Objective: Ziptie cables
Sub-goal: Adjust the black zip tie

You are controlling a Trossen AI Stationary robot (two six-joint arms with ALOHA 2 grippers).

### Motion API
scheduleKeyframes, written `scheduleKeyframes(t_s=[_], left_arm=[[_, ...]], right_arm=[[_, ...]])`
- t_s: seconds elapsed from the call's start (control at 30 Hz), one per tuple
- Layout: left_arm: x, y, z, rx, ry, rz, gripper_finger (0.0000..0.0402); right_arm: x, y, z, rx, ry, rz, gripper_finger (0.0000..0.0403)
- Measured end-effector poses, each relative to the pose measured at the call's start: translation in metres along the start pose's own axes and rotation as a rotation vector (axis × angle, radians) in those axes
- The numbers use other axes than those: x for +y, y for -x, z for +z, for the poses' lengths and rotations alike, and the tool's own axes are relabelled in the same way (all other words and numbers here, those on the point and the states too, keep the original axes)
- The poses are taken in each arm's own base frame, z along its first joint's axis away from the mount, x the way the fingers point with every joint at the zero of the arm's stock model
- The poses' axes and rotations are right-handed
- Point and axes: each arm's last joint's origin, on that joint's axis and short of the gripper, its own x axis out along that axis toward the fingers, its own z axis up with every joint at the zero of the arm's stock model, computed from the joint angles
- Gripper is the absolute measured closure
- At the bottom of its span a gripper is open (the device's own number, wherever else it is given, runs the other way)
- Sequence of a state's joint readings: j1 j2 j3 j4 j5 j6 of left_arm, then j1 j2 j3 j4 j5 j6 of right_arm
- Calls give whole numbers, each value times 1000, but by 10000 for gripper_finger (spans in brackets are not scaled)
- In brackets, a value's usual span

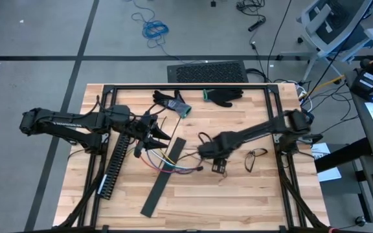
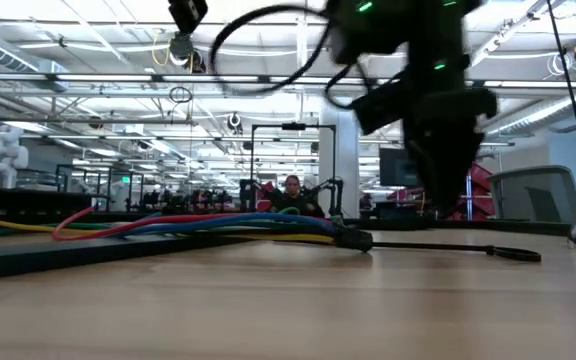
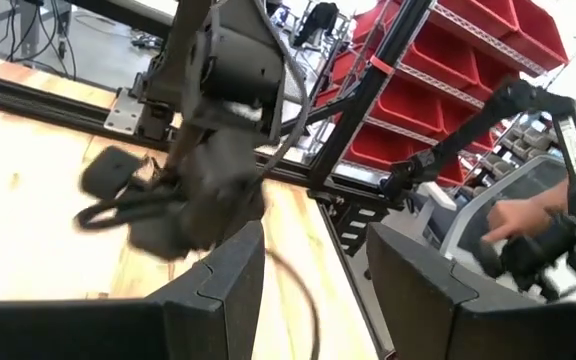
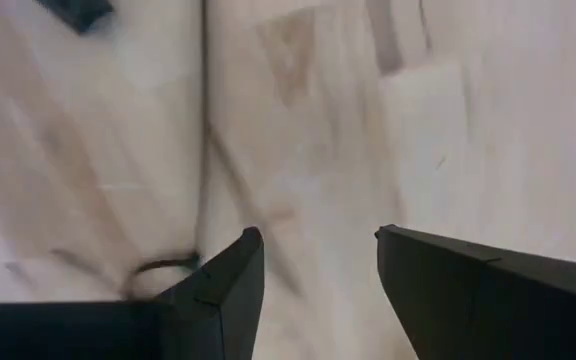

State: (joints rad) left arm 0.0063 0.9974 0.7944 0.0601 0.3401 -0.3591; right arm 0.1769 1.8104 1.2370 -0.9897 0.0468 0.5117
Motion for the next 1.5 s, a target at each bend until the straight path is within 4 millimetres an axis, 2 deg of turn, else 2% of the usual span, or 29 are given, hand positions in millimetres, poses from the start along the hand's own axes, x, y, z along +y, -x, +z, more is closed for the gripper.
scheduleKeyframes(t_s=[0.2, 0.4, 0.73, 0.97, 1.2, 1.5], left_arm=[[6, -10, -6, 38, 14, 15, 229], [9, -15, -9, 59, 22, 23, 229], [9, -15, -9, 60, 16, 23, 229], [9, -15, -9, 59, 24, 23, 229], [9, -15, -9, 59, 24, 23, 229], [9, -15, -9, 55, 43, 30, 229]], right_arm=[[14, 4, -43, -195, -336, 204, 222], [22, -14, -68, -126, -512, 153, 222], [19, -16, -66, -172, -628, 115, 222], [14, -21, -67, -128, -719, 66, 223], [27, -31, -61, -112, -728, 146, 223], [34, -40, -65, -105, -712, 106, 233]])
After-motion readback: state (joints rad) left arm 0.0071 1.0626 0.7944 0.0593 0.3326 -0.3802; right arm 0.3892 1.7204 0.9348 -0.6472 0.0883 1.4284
